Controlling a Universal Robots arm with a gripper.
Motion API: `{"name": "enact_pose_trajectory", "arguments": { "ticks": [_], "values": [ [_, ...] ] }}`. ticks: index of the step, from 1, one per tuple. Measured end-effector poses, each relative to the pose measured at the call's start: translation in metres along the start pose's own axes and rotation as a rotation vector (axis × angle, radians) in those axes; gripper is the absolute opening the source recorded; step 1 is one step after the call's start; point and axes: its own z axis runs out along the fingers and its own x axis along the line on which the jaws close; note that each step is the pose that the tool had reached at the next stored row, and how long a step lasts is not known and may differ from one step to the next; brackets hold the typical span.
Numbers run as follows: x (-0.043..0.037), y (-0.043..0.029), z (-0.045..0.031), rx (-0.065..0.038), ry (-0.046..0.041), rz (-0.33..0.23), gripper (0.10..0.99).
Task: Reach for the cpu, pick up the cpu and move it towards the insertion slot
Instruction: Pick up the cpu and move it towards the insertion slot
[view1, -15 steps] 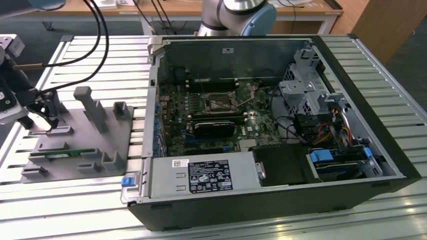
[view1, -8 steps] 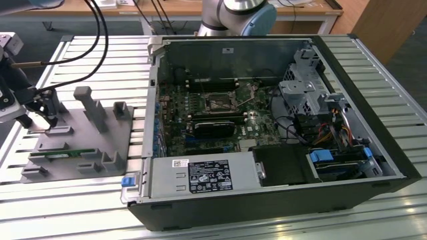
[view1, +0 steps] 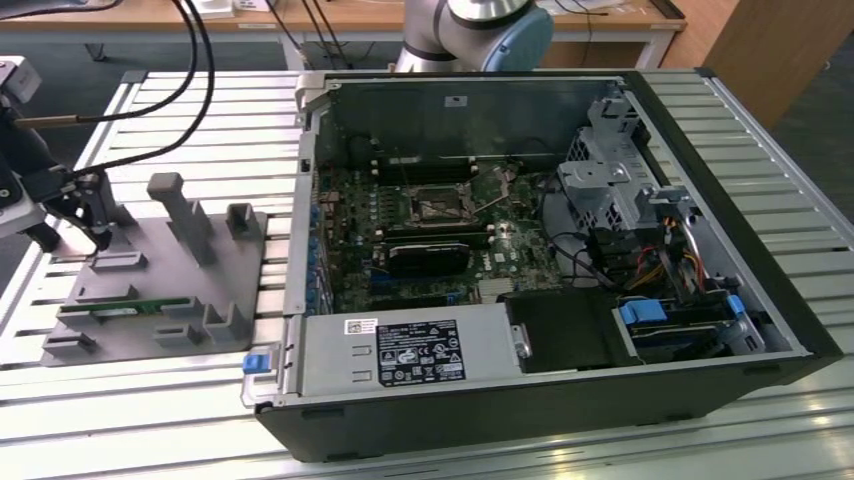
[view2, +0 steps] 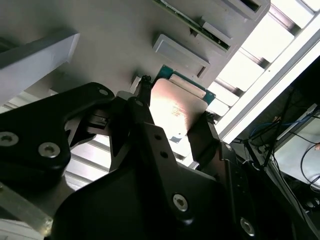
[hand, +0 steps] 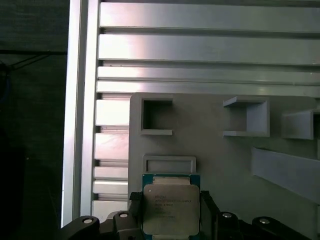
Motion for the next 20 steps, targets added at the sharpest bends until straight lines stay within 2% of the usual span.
{"name": "enact_pose_trajectory", "arguments": {
  "ticks": [9,20],
  "values": [
    [0.0001,0.0008,-0.0183,0.000,0.0001,0.000,0.541],
    [0.0001,0.0012,-0.0278,0.000,0.0001,0.000,0.541]
  ]
}}
